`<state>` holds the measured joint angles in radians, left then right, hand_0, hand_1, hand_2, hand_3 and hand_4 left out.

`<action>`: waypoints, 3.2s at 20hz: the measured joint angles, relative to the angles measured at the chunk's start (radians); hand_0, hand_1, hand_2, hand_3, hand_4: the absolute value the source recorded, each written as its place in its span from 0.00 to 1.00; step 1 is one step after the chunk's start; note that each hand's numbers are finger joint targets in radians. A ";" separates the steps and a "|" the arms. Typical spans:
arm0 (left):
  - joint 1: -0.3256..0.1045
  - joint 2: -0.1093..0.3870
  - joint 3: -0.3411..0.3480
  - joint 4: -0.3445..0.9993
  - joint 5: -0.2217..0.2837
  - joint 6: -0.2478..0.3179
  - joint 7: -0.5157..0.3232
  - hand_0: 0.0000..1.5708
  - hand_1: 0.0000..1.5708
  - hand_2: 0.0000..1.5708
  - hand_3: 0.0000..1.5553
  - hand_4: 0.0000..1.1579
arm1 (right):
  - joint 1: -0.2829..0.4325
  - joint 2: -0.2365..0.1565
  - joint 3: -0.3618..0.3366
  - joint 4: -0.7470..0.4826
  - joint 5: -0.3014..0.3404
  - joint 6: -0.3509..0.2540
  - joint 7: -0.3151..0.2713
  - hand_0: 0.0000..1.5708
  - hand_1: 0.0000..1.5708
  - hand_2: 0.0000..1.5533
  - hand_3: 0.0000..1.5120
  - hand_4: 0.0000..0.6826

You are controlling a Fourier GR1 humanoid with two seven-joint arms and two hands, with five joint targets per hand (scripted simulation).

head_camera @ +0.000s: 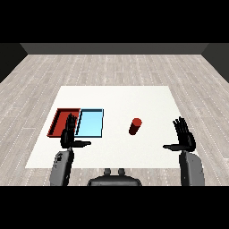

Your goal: Pick the red can and put it in the red box

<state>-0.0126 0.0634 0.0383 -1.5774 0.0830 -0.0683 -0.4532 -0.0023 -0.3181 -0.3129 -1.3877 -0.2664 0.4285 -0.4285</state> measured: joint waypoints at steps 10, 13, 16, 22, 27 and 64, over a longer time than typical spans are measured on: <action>-0.011 -0.017 -0.002 -0.002 0.004 0.000 0.004 0.00 0.00 0.00 0.00 0.00 | -0.047 0.028 0.006 0.019 0.011 -0.005 0.051 0.00 0.00 0.00 0.00 0.00; 0.001 -0.014 0.007 -0.020 0.012 -0.001 0.011 0.00 0.00 0.00 0.00 0.00 | -0.071 0.047 0.028 0.037 0.042 -0.028 0.054 0.00 0.00 0.00 0.00 0.00; 0.007 -0.007 0.021 0.005 0.026 -0.025 -0.022 0.00 0.00 0.00 0.00 0.00 | -0.101 0.055 0.038 0.029 0.035 -0.043 0.100 0.00 0.00 0.00 0.00 0.00; 0.026 -0.011 0.023 -0.021 0.035 -0.031 -0.022 0.00 0.00 0.00 0.00 0.00 | -0.174 0.076 0.053 0.123 0.041 -0.055 0.107 0.00 0.00 0.00 0.00 0.00; 0.006 -0.013 0.028 -0.014 0.028 -0.017 -0.010 0.00 0.00 0.00 0.00 0.00 | -0.216 0.116 0.070 0.198 0.032 -0.068 0.097 0.00 0.00 0.00 0.00 0.00; 0.010 -0.021 0.024 -0.046 0.047 -0.030 -0.002 0.00 0.00 0.00 0.00 0.00 | -0.386 0.249 0.165 0.514 0.026 -0.171 0.014 0.00 0.00 0.00 0.00 0.00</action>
<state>-0.0022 0.0427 0.0627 -1.6236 0.1296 -0.0983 -0.4556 -0.3885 -0.0689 -0.1481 -0.8741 -0.2404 0.2578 -0.4147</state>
